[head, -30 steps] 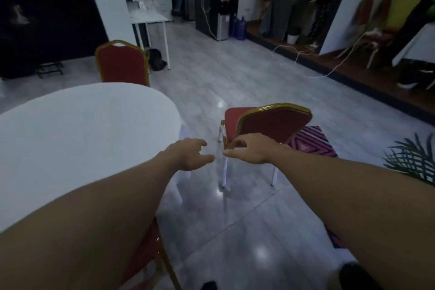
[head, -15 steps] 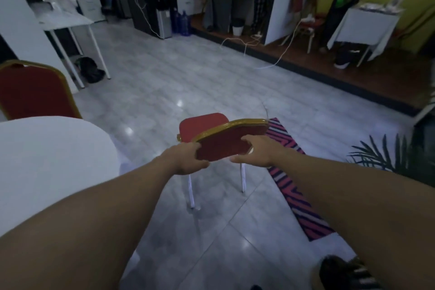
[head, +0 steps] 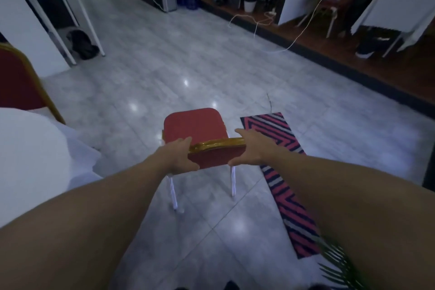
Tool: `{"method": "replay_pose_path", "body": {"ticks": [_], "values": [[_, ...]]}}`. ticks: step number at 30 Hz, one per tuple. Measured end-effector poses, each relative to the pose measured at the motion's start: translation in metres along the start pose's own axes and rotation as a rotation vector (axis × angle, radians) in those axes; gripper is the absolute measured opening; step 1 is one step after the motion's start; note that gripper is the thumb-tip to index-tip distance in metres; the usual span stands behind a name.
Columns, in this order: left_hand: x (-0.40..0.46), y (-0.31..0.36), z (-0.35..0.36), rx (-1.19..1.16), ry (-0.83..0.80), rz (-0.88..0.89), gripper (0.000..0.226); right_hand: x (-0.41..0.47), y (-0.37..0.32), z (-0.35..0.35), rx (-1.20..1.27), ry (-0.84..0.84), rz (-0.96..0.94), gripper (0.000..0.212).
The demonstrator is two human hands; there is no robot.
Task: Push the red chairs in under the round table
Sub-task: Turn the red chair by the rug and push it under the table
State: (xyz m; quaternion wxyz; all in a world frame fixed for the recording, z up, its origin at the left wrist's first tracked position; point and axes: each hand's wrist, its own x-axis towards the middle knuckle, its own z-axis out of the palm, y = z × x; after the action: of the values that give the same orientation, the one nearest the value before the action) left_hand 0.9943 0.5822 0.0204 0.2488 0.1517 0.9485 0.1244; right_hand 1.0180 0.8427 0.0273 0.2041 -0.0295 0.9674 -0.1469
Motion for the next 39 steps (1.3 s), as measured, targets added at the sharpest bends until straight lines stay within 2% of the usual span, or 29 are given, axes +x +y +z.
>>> {"method": "replay_pose_path", "body": {"ticks": [4, 6, 8, 10, 12, 14, 17, 23, 30, 34, 39], "values": [[0.038, -0.001, 0.007, 0.003, -0.082, -0.043, 0.086, 0.043, 0.013, 0.005, -0.06, -0.072, -0.022, 0.117], [0.063, -0.002, 0.013, 0.011, -0.121, -0.042, 0.086, 0.069, 0.019, 0.011, -0.072, -0.109, -0.043, 0.108], [0.083, -0.003, 0.015, -0.001, -0.151, -0.017, 0.065, 0.088, 0.024, 0.018, -0.078, -0.146, -0.06, 0.087], [0.1, -0.008, 0.015, -0.029, -0.233, 0.008, 0.047, 0.109, 0.03, 0.024, -0.084, -0.159, -0.081, 0.054], [0.108, -0.013, 0.011, -0.053, -0.317, 0.054, 0.053, 0.122, 0.033, 0.026, -0.136, -0.19, -0.108, 0.042], [0.116, -0.019, 0.001, -0.083, -0.329, 0.069, 0.055, 0.14, 0.035, 0.021, -0.153, -0.205, -0.136, 0.044], [0.133, -0.021, -0.011, -0.101, -0.271, 0.062, 0.042, 0.165, 0.037, 0.009, -0.185, -0.213, -0.15, 0.047], [0.165, -0.01, -0.03, -0.154, -0.272, 0.019, 0.06, 0.217, 0.055, -0.014, -0.253, -0.254, -0.202, 0.055], [0.203, 0.004, -0.044, -0.211, -0.221, -0.173, 0.075, 0.282, 0.073, -0.05, -0.313, -0.275, -0.339, 0.055], [0.223, 0.014, -0.046, -0.278, -0.18, -0.295, 0.077, 0.321, 0.081, -0.067, -0.354, -0.297, -0.401, 0.04], [0.246, 0.018, -0.051, -0.328, -0.105, -0.378, 0.08, 0.363, 0.079, -0.088, -0.407, -0.318, -0.556, 0.06]]}}
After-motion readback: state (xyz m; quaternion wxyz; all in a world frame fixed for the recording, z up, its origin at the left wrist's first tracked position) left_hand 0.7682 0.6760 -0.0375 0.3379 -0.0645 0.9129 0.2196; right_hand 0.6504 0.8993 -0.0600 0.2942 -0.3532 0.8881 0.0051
